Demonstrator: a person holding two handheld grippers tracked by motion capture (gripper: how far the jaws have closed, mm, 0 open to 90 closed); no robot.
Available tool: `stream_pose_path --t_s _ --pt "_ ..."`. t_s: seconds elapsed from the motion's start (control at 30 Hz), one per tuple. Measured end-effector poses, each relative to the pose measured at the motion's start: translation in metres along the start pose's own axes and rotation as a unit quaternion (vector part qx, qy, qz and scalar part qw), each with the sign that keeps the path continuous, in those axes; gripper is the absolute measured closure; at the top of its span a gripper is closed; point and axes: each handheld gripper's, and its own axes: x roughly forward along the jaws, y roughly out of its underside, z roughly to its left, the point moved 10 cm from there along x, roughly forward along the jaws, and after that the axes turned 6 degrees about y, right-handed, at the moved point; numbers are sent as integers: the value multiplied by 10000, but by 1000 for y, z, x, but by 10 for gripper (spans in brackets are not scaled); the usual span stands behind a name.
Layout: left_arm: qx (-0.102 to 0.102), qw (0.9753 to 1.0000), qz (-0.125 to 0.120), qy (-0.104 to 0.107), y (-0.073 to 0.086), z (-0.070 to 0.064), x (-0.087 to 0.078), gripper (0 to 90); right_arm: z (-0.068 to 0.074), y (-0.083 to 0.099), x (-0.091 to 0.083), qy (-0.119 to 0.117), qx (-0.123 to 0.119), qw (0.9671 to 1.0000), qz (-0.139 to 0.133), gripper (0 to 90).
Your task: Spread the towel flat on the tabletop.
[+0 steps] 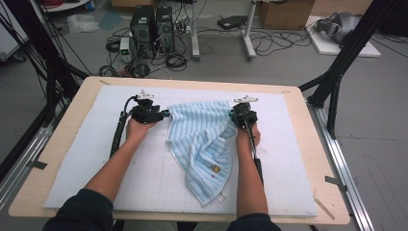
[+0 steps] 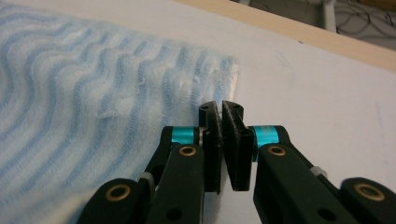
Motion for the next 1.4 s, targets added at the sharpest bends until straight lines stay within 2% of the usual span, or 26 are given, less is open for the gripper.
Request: stream_pose_path --t_s 0.03,0.17,0.23,0.27,0.33,0.37,0.47,0.5,0.53,0.57,0.6,0.63,0.7,0.77,0.83,0.93,1.03,1.1,1.17,1.23,1.3,1.4 --pt "-26 9999 8 96 0 -2 -2 446 0 1 0 -117 105 9999 1 813" --pt "72 9995 -100 294 3 -16 -3 443 4 4 -7 -372 37 9993 -100 732" --pt "107 9992 -36 382 8 -23 0 436 7 5 -14 -516 86 9985 -157 656" --pt "119 9990 29 425 12 -26 2 433 9 5 -19 -667 79 9975 -231 623" --pt "146 9984 153 518 19 -34 7 422 14 6 -30 -912 -30 9953 -317 542" --pt "179 9978 258 584 22 -39 10 409 16 8 -36 -1005 -54 9943 -356 538" --pt "397 9959 496 643 31 -51 20 398 13 18 -52 -1005 -300 9936 -423 509" --pt "473 9953 578 615 34 -55 24 403 11 22 -57 -1009 -323 9934 -438 500" --pt "691 9946 627 457 34 -57 25 403 9 25 -62 -1007 -328 9932 -488 498" --pt "864 9935 622 410 34 -60 26 434 8 29 -66 -1032 -314 9930 -480 480" --pt "972 9923 641 422 34 -62 27 527 8 33 -70 -1138 -260 9924 -378 457" --pt "974 9926 608 383 33 -62 27 593 8 34 -74 -1192 -268 9916 -415 459" --pt "918 9936 555 358 32 -59 27 788 9 38 -82 -1186 -352 9910 -509 458" --pt "674 9959 510 326 30 -54 27 837 11 44 -87 -1203 -444 9907 -462 458" --pt "426 9981 397 212 27 -47 26 848 12 48 -90 -1260 -460 9897 -503 449" --pt "186 9997 172 -17 21 -30 23 857 16 55 -93 -1312 -388 9895 -473 428" --pt "-1 9997 113 -211 17 -10 20 863 17 61 -90 -1344 -407 9895 -340 424" --pt "-264 9993 -40 -272 12 1 16 861 19 62 -90 -1376 -408 9892 -303 420" --pt "-430 9984 -190 -317 9 8 12 832 22 63 -89 -1402 -456 9887 -283 422" --pt "-530 9977 -230 -361 8 12 9 642 25 62 -89 -1441 -487 9879 -315 425" --pt "-496 9980 -183 -352 8 13 6 538 26 62 -88 -1418 -453 9884 -303 424" --pt "-476 9980 -232 -333 7 11 1 469 32 63 -86 -1448 -517 9879 -224 427"
